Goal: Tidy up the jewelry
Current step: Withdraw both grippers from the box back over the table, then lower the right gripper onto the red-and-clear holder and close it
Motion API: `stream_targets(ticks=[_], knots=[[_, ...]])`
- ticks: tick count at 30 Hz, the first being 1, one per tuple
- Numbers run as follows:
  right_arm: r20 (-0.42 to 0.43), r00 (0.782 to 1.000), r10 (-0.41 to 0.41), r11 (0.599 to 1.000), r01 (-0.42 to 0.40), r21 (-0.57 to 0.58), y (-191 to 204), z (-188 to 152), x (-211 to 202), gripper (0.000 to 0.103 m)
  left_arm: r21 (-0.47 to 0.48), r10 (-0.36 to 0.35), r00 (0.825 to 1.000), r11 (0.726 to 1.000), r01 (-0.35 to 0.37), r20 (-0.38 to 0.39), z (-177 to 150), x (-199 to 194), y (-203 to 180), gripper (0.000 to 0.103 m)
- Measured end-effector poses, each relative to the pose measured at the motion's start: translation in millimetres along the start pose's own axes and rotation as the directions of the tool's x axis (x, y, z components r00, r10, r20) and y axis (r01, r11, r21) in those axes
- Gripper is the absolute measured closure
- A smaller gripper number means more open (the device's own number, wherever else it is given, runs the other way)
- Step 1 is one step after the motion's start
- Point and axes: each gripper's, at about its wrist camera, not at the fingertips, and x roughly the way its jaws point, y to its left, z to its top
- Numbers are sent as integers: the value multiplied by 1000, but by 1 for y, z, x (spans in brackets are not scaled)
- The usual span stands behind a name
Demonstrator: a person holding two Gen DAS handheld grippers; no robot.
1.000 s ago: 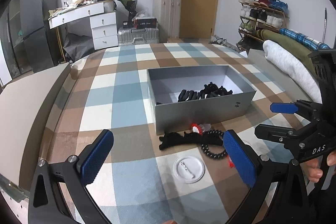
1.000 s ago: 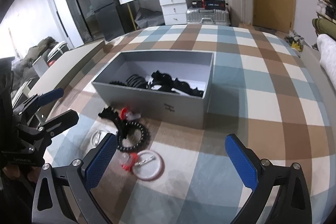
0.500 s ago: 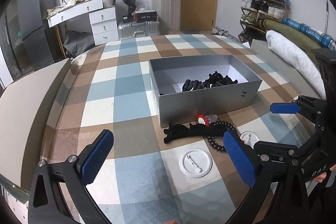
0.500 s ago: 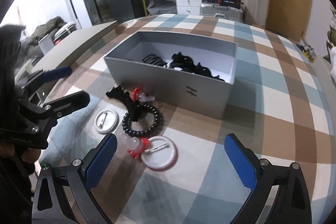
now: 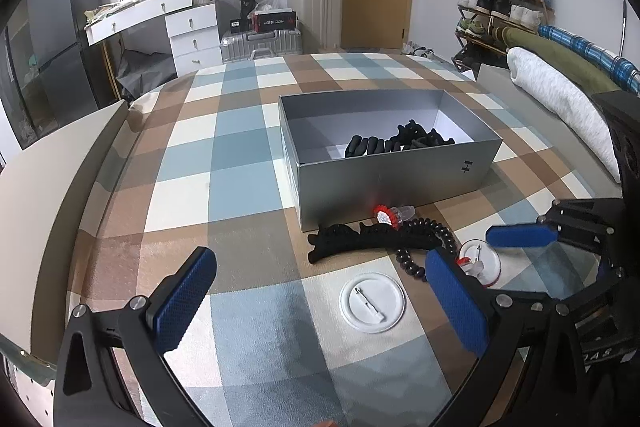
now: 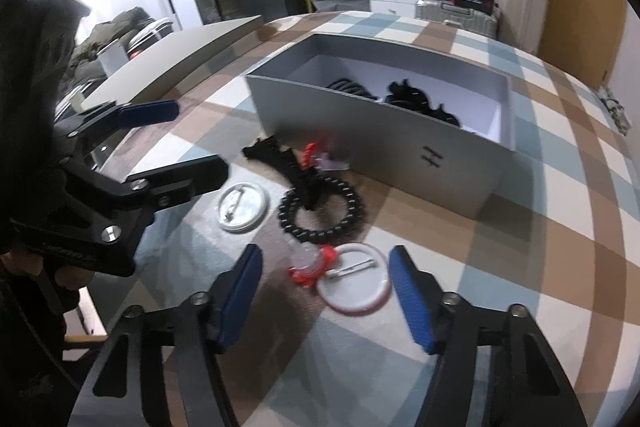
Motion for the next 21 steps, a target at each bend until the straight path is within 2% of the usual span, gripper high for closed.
stream_targets(ticks=[7,12,15,18,21], knots=[[-13,999,39,999,-39,-29,11,-2,5,60,2,-14,1000,1000,14,-1,-1,0,-1,1],[-10,999,36,999,-36,-28,11,-2,5,63,6,-20,1000,1000,20,-14,-1,3,-3,1],[-5,1000,26,999,-27,-28,10,-1,6,68,11,-20,1000,1000,20,-20,-2,4,-4,1],[0,1000,11,999,-11,-30,9,-1,6,74,18,-22,999,1000,23,-23,-2,4,-6,1],[1,1000,5,1000,-5,-29,7,-1,6,87,24,-25,999,999,25,-26,-3,5,-7,1]])
